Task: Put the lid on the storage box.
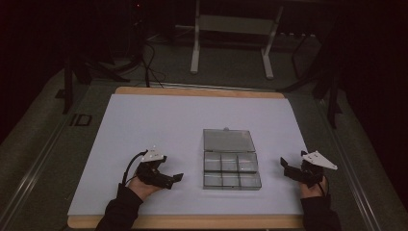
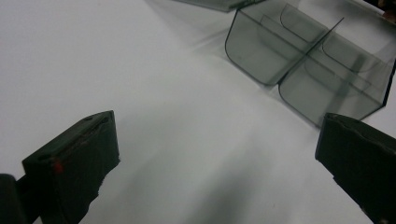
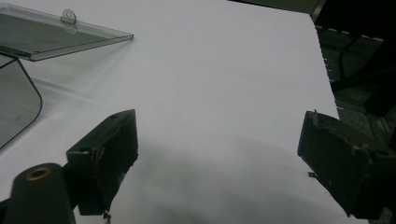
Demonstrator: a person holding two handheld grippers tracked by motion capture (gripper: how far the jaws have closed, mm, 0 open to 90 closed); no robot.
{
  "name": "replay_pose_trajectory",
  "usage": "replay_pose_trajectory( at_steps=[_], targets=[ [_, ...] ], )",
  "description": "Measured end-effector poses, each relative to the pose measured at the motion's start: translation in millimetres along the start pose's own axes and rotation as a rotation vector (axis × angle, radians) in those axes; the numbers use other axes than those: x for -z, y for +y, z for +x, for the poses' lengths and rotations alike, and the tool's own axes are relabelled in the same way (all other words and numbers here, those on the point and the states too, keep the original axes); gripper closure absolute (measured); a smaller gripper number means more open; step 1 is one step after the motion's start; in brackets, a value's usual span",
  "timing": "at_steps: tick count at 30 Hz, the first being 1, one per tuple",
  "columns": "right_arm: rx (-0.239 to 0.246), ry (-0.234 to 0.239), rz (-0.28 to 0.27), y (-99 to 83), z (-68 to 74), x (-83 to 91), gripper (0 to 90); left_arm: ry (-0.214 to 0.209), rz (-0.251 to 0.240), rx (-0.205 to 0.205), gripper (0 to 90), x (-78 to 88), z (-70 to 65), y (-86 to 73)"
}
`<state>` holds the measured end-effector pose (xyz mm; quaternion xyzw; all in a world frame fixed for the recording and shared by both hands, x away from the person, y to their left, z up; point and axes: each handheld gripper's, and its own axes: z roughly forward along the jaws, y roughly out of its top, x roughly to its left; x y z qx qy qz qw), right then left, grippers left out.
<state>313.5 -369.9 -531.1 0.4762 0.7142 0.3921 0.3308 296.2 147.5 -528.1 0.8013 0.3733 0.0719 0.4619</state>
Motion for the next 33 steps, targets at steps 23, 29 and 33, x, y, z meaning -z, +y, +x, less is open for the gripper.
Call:
replay_pose_trajectory(
  at_steps=[23,29,33],
  targets=[
    [-0.003,-0.009,-0.008,-0.3,0.8,1.0,13.0,-0.007,0.034,0.04,1.4,-36.6,-12.3,64.2],
    [-0.003,-0.006,-0.006,-0.3,0.6,0.9,13.1,-0.01,0.04,0.053,1.4,-44.8,-8.2,75.7],
    [-0.003,-0.003,-0.007,-0.4,0.4,0.9,13.1,-0.013,0.041,0.068,1.4,-52.3,-5.5,84.6]
  ],
)
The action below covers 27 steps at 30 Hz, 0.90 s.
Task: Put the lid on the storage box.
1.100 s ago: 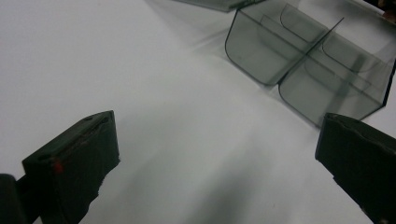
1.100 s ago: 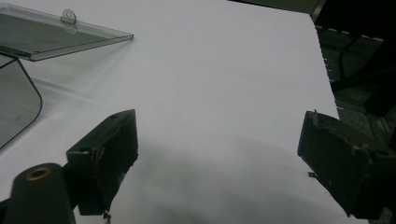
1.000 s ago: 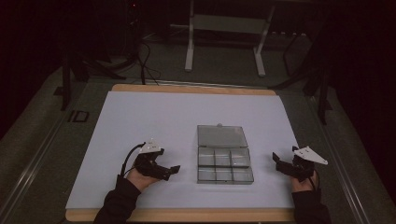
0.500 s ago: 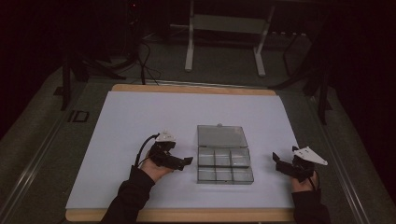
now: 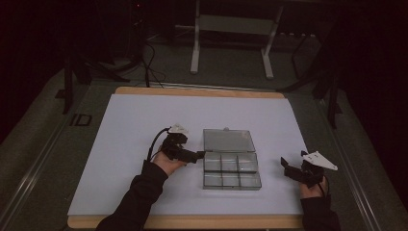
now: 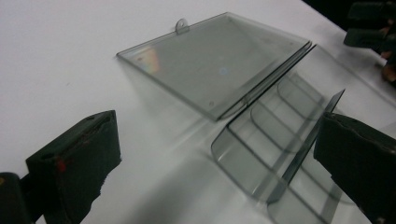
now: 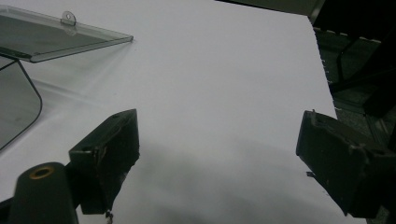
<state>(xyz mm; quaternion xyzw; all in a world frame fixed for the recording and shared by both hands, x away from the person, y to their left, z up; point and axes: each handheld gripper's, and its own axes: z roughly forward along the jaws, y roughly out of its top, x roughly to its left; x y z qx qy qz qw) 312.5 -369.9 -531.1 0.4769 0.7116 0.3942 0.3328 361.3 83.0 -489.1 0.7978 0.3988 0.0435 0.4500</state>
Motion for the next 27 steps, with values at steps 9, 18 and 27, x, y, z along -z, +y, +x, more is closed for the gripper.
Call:
replay_pose_trajectory(
  at_steps=[9,18,27],
  targets=[
    [0.005,0.0,0.002,0.1,0.8,-0.2,13.3,-0.004,0.014,0.013,1.3,-16.3,-2.2,18.5],
    [0.007,0.002,0.001,0.0,0.9,-0.1,13.4,0.002,0.058,0.041,1.3,-37.7,-2.6,36.3],
    [0.012,-0.002,0.006,0.1,1.5,-0.5,13.5,0.041,0.108,0.064,1.3,-55.3,-8.4,46.4]
  ],
)
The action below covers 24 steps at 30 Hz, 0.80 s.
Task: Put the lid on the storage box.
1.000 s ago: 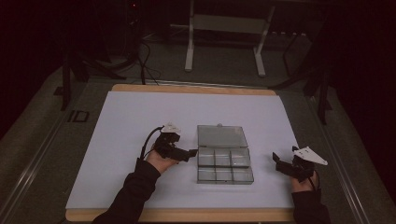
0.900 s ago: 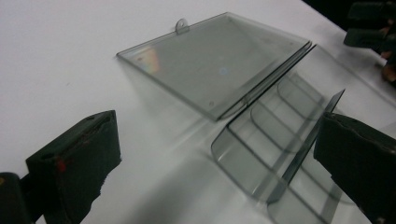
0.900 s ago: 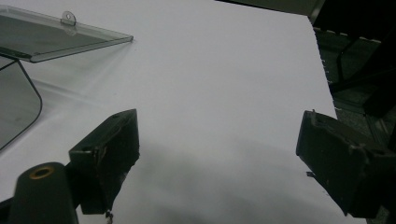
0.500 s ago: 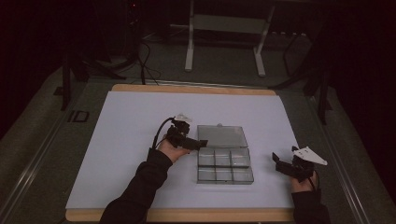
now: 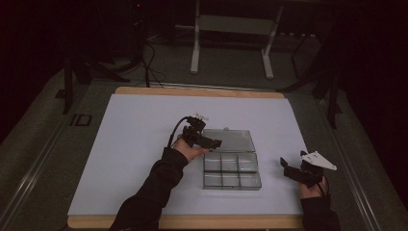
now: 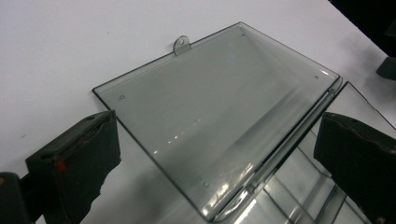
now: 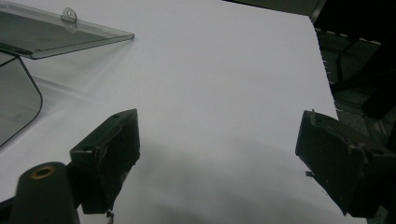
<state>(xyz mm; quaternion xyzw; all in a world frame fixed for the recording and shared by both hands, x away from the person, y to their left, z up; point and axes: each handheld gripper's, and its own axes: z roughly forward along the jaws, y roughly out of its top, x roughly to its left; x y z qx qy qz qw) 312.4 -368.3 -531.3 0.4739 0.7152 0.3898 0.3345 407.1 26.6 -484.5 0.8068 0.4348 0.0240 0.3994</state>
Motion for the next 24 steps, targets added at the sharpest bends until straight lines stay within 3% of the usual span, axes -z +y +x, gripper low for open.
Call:
replay_pose_trajectory(
  at_steps=[3,6,13,14,19,24],
  targets=[
    [0.001,-0.001,0.0,0.0,0.1,-0.1,13.5,0.004,0.014,0.004,1.3,-3.2,-1.3,-0.1],
    [0.008,-0.004,0.005,0.2,0.6,-0.5,13.6,0.013,0.024,0.041,1.4,-8.6,2.5,-3.2],
    [0.014,-0.007,0.009,0.3,1.3,-0.9,13.7,-0.008,0.033,0.077,1.5,-13.3,10.4,-9.1],
    [0.017,-0.007,0.009,0.3,1.5,-1.1,13.7,-0.016,0.032,0.09,5.0,-14.6,11.4,-11.6],
    [0.014,-0.007,0.008,0.3,1.5,-0.8,13.7,-0.019,0.054,0.089,6.5,-18.0,11.5,-13.7],
    [0.016,-0.007,0.008,0.3,1.6,-0.9,13.7,-0.06,0.054,0.125,11.8,-20.7,14.6,-16.3]
  ],
)
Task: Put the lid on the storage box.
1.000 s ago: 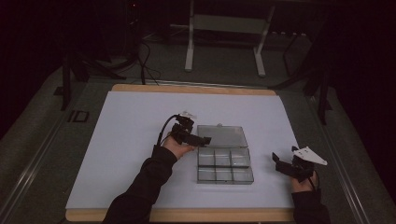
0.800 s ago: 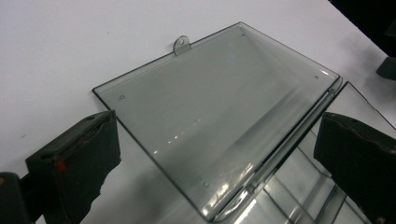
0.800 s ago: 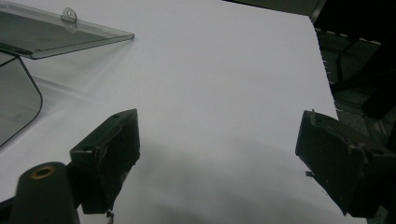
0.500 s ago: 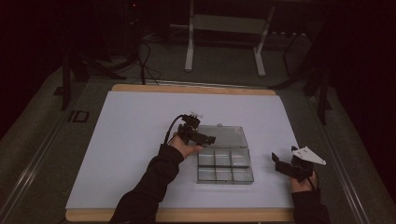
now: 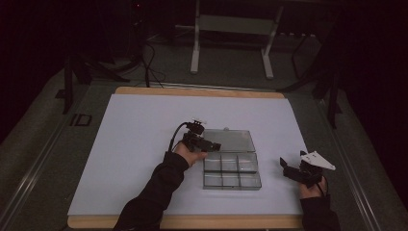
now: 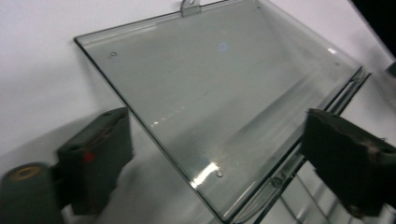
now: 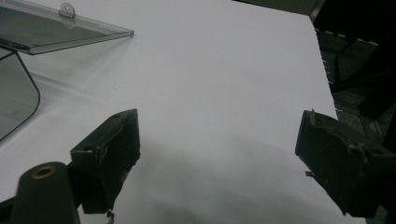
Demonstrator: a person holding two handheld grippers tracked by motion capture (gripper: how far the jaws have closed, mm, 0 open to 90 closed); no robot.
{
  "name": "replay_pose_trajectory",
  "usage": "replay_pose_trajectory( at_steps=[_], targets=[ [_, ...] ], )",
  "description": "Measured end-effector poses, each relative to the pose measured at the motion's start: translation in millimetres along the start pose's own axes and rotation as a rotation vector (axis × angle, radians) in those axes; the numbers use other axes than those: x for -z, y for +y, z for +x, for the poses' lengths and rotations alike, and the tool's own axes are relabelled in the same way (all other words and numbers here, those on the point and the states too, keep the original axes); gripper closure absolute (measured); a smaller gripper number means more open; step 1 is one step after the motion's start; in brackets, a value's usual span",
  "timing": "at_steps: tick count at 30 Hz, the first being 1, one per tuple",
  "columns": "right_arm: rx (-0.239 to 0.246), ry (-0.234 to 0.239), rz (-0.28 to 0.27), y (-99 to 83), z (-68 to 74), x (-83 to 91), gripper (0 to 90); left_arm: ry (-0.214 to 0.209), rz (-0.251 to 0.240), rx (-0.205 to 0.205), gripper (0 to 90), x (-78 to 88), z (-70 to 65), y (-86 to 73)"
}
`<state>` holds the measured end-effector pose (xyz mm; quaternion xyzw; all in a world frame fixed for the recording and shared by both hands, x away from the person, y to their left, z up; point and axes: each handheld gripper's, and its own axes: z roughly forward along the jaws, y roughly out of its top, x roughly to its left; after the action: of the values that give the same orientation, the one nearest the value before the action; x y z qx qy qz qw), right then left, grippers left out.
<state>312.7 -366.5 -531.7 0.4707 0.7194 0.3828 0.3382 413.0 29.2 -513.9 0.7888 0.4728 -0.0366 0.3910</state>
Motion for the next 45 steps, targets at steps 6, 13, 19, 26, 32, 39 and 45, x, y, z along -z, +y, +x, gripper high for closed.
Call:
replay_pose_trajectory(
  at_steps=[6,13,19,26,32,39,45],
  targets=[
    [0.003,0.0,0.003,0.1,0.3,-0.2,13.7,-0.03,0.011,0.058,18.0,-1.3,7.7,-1.6],
    [0.002,-0.008,0.006,0.3,0.7,-0.4,13.7,-0.123,0.004,0.111,31.9,-3.9,17.8,-5.1],
    [0.001,-0.011,0.016,1.1,-0.1,-1.6,14.1,-0.138,-0.029,0.041,49.7,6.2,13.9,-3.3],
    [-0.027,0.016,0.049,3.2,-1.7,-3.7,17.4,-0.143,-0.08,-0.042,65.9,17.6,13.5,-5.1],
    [-0.033,0.102,0.028,19.8,6.9,0.3,21.0,-0.172,-0.108,-0.078,73.1,24.2,14.7,-8.2],
    [-0.006,0.25,-0.021,48.8,28.1,-1.8,20.6,-0.179,-0.147,-0.132,74.6,26.0,15.5,-13.2],
    [-0.011,0.343,-0.027,67.8,40.7,-16.1,18.9,-0.171,-0.167,-0.168,74.9,26.9,14.3,-15.5]
  ],
)
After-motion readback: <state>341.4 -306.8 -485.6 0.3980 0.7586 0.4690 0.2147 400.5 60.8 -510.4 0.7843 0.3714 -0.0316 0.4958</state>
